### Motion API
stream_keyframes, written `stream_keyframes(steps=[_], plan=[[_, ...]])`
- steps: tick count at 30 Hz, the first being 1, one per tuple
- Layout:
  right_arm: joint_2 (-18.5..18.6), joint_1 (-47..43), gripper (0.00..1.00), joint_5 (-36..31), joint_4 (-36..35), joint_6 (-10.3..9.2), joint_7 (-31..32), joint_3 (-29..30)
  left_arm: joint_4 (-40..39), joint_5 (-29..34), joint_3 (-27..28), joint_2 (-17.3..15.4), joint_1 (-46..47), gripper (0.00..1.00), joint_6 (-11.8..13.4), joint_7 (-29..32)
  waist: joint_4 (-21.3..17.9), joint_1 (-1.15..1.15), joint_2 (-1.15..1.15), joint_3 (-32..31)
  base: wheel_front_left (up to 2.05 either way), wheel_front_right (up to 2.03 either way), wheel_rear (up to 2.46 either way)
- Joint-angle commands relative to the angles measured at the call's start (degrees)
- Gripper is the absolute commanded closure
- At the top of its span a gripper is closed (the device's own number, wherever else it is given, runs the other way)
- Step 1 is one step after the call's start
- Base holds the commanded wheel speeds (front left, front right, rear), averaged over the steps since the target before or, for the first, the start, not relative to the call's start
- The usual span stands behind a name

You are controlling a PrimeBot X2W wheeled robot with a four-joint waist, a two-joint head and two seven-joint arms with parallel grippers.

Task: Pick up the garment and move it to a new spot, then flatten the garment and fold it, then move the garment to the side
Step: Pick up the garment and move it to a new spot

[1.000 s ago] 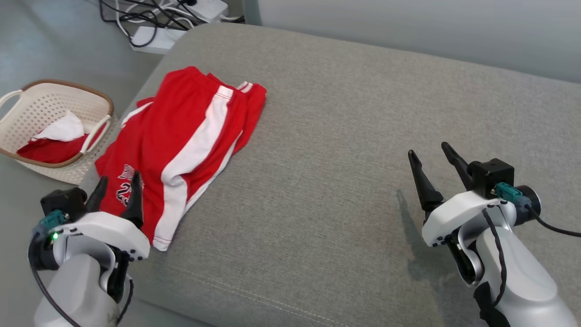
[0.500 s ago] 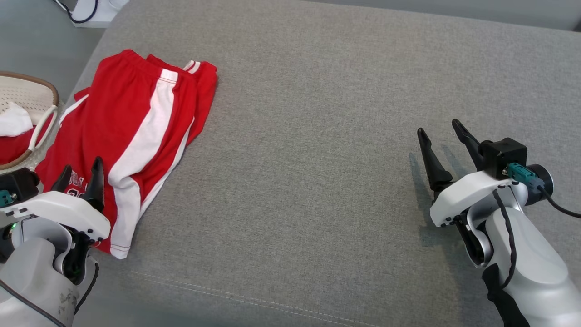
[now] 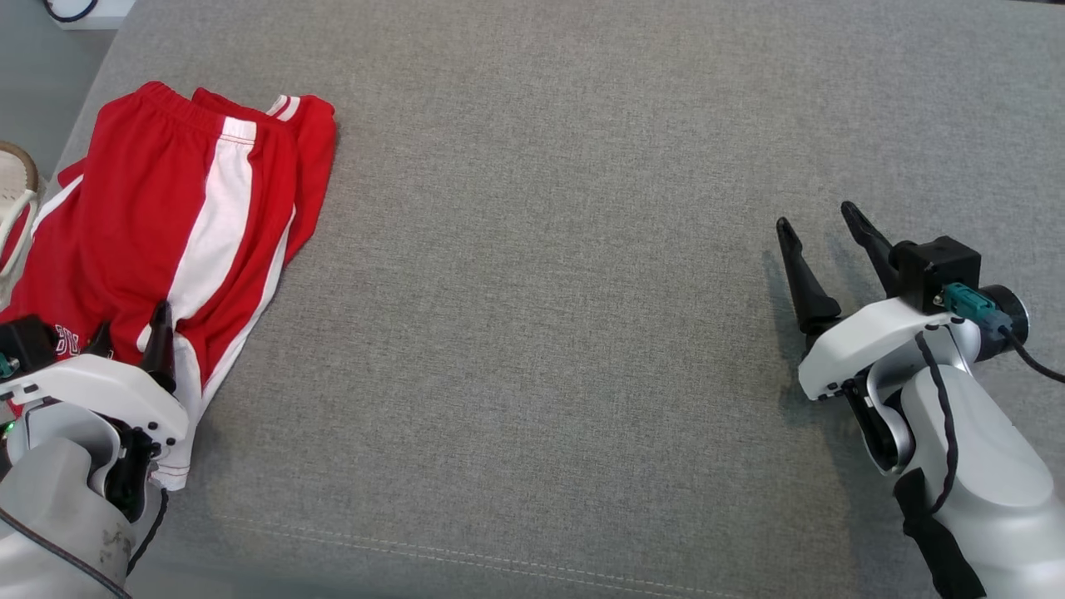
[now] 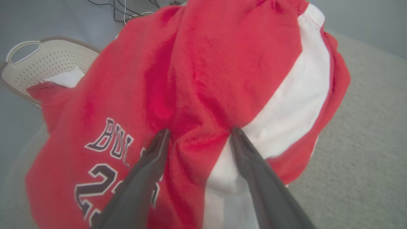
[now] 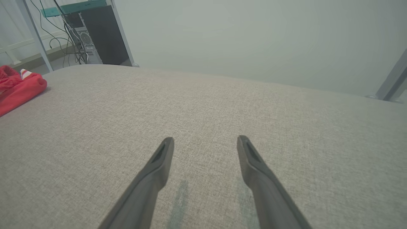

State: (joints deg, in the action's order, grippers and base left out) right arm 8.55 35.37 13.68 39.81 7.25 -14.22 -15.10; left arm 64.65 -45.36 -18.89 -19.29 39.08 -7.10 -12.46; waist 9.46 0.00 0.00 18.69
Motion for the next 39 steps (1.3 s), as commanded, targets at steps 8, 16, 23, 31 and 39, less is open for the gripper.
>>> stream_keyframes(steps=[8, 16, 23, 31, 39], plan=[[-1.0, 1.5, 0.00, 0.5, -2.2, 0.24, -0.8, 1.2, 4.6, 1.0, 0.8, -3.8, 5.5, 1.00, 0.4, -1.3, -0.9, 0.00, 0.00, 0.0, 0.00, 0.00, 0.00], [-2.1, -0.1, 0.00, 0.9, -3.6, 0.24, -0.8, 3.9, -0.8, 4.4, -0.6, -6.5, 12.1, 1.00, 0.1, -2.4, 0.0, 0.00, 0.00, -2.1, 0.00, 0.00, 0.00], [-3.6, -1.9, 0.00, 1.5, -4.0, 0.24, -0.8, 4.5, -14.8, 10.2, -0.1, -8.2, 16.7, 1.00, 0.4, -2.5, -0.3, 0.00, 0.00, -4.7, 0.00, 0.00, 0.00], [-4.8, -3.4, 0.00, 2.1, -4.6, 0.24, -0.8, 5.4, -28.6, 13.5, -3.4, -4.4, 19.2, 1.00, 0.3, -2.5, -3.4, 0.00, 0.00, -7.2, 0.00, 0.00, 0.00], [-5.4, -4.4, 0.00, 2.5, -5.1, 0.24, -0.8, 5.6, -35.0, 12.5, -7.7, 0.4, 16.9, 1.00, 0.1, -0.5, -10.7, 0.00, 0.00, -8.1, 0.00, 0.00, 0.00]])
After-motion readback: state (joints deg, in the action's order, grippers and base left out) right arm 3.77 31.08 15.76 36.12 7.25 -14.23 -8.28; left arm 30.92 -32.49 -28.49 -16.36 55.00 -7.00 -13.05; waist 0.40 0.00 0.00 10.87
